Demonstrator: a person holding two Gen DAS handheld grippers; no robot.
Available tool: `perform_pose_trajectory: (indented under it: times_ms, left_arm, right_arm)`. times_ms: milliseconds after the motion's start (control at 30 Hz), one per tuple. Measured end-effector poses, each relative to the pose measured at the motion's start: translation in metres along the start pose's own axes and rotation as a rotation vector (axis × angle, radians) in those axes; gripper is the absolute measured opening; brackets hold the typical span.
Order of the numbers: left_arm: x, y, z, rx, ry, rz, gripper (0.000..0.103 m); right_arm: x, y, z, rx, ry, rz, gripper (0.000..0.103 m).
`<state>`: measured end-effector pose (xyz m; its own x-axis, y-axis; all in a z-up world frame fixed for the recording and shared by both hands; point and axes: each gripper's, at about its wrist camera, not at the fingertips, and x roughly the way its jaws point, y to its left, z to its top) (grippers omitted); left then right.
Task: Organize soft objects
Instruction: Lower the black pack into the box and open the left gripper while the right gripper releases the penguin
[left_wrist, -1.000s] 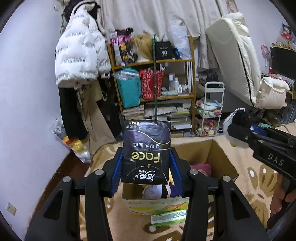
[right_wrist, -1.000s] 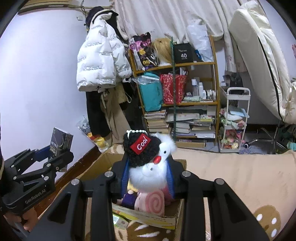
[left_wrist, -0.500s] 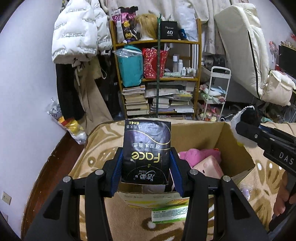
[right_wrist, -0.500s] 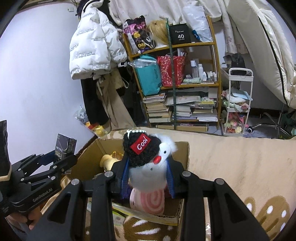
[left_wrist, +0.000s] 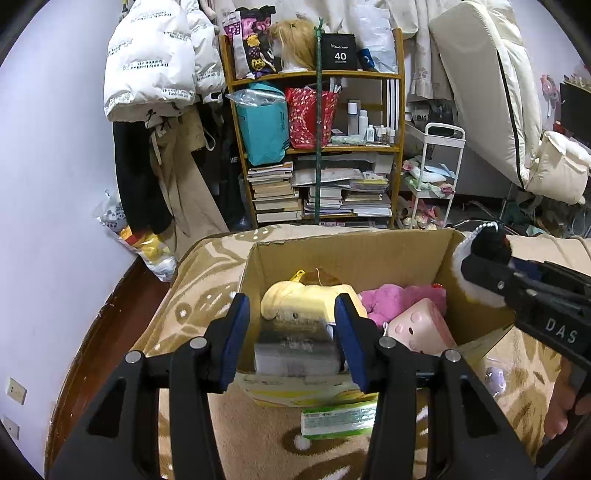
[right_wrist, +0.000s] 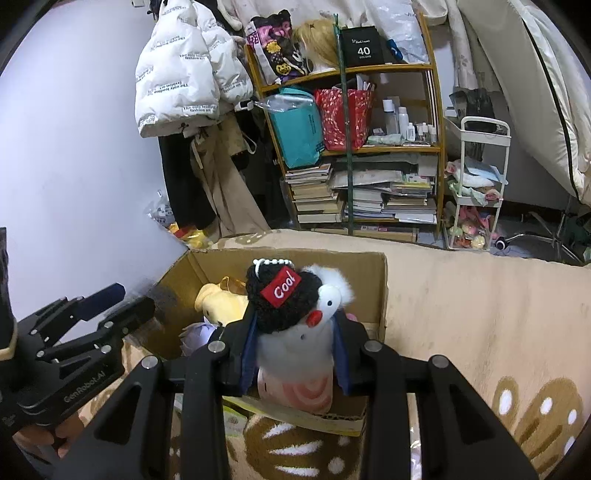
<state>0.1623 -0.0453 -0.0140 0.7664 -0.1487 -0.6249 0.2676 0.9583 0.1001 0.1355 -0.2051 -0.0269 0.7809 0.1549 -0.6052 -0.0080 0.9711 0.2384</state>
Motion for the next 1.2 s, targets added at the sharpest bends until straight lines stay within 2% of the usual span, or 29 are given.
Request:
perform_pose_trajectory:
  times_ms: [333,400,633,733,800,867,967,1033,1067,1200]
  left_arm:
    - [0.001,0.005,0.0,-0.017,0.015,-0.007,0.048]
    - [0.002,0.006,0.001,-0.021,0.022,-0.006,0.053]
    - [0.001,0.005,-0.002,-0.014,0.041,0.011,0.055]
    - [-0.002,0.006,-0.004,0.006,0.05,0.028,0.057]
    - [-0.006,0.008,-0.005,0.003,0.051,0.038,0.067]
    - [-0.011,0.009,-0.006,-0.014,0.047,0.032,0.069]
    - [-0.018,0.008,-0.007,-0.008,0.054,0.022,0.07]
    - [-0.025,0.005,-0.009,0.002,0.052,0.022,0.076]
    - [-0.028,0.003,-0.009,0.001,0.051,0.021,0.08]
    - [-0.042,0.002,-0.014,-0.025,0.071,-0.018,0.081]
  right_arm:
    - [0.009,0.001,-0.003,0.0,0.03,-0.003,0.039]
    - [0.009,0.001,-0.002,-0.01,0.029,-0.011,0.042]
    - [0.007,0.0,-0.002,-0.016,0.02,-0.012,0.058]
    - [0.003,0.0,-0.002,-0.014,0.016,-0.024,0.061]
    - [-0.001,-0.001,-0.002,-0.005,0.016,-0.023,0.066]
    - [-0.008,-0.001,-0.003,0.003,0.001,-0.026,0.077]
    - [-0.017,-0.002,-0.003,0.007,-0.014,-0.029,0.087]
    - [-0.023,-0.003,-0.003,0.019,-0.021,-0.034,0.095]
    - [-0.026,-0.003,-0.004,0.026,-0.027,-0.034,0.096]
    - [-0.039,-0.005,-0.006,0.043,-0.034,-0.035,0.1]
